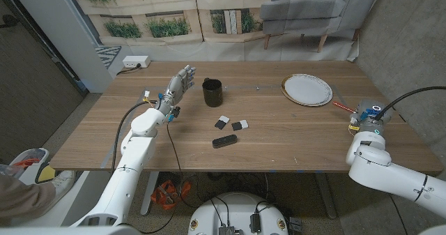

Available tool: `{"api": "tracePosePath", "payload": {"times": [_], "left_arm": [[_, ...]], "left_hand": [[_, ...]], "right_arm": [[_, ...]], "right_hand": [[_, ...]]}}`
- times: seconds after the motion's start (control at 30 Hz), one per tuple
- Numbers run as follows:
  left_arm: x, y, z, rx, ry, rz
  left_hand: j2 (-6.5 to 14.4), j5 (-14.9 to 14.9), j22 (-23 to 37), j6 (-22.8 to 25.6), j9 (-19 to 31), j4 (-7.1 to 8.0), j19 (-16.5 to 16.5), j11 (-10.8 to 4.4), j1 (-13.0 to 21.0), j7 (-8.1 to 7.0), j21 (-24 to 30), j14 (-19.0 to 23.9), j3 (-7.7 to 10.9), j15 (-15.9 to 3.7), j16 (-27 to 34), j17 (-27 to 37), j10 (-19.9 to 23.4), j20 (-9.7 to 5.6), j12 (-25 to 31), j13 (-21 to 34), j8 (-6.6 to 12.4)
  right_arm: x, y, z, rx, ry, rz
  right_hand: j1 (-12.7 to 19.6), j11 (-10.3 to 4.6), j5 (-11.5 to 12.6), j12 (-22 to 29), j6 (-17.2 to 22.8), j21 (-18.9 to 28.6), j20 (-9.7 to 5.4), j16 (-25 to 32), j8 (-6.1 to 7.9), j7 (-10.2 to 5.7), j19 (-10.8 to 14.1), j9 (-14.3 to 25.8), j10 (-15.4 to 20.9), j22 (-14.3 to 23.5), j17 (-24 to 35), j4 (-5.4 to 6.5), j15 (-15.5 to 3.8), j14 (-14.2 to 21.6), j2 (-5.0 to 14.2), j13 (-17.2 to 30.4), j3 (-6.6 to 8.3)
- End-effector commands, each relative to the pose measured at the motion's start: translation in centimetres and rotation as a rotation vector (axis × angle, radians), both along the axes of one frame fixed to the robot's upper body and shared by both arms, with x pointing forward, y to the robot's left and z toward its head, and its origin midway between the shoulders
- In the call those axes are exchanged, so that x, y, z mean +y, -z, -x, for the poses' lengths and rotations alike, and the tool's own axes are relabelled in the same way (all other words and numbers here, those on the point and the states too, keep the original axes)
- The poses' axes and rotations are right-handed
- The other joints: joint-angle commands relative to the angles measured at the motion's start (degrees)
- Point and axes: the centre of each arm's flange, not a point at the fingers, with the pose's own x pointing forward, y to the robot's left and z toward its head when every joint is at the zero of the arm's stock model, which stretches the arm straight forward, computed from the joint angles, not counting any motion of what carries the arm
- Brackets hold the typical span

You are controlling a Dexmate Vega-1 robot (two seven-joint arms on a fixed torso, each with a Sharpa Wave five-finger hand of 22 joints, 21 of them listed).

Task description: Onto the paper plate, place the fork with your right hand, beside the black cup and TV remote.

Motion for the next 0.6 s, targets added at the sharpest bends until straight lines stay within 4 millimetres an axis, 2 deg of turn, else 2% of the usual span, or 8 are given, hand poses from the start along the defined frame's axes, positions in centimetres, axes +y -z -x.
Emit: {"api": "tracePosePath", "payload": {"times": [0.03, 0.6], "left_arm": [[-0.1, -0.4, 0.1, -0.007, -0.002, -0.008], [-0.3, -1.8, 0.3, -0.023, 0.001, -0.032]], "left_hand": [[0.46, -0.03, 0.17, 0.64, 0.19, -0.07, -0.03, 0.36, 0.14, 0.20, -0.13, -0.51, -0.13, 0.04, 0.35, 0.13, 0.10, 0.38, 0.48, 0.21, 0.07], [0.52, -0.03, 0.17, 0.99, 0.21, -0.12, 0.01, 0.29, 0.18, 0.21, -0.12, -0.50, -0.15, 0.11, 0.36, 0.12, 0.24, 0.38, 0.53, 0.21, 0.16]], "right_arm": [[0.2, -1.4, 0.1, -0.043, -0.037, 0.030], [0.2, -3.5, -0.2, -0.068, -0.073, 0.076]], "right_hand": [[0.69, -0.12, 0.32, 0.24, 1.02, 0.35, -0.05, -0.23, 0.67, -0.43, 0.38, 2.11, 0.48, 0.12, 0.17, 0.55, -8.15, 0.58, 0.26, 0.06, 0.10], [0.90, -0.03, 0.30, 0.24, 1.25, 0.61, -0.08, -0.41, 0.76, -0.47, 0.28, 2.15, 0.63, 0.31, 0.13, 0.63, -8.15, 0.91, 0.24, 0.06, -0.13]]}}
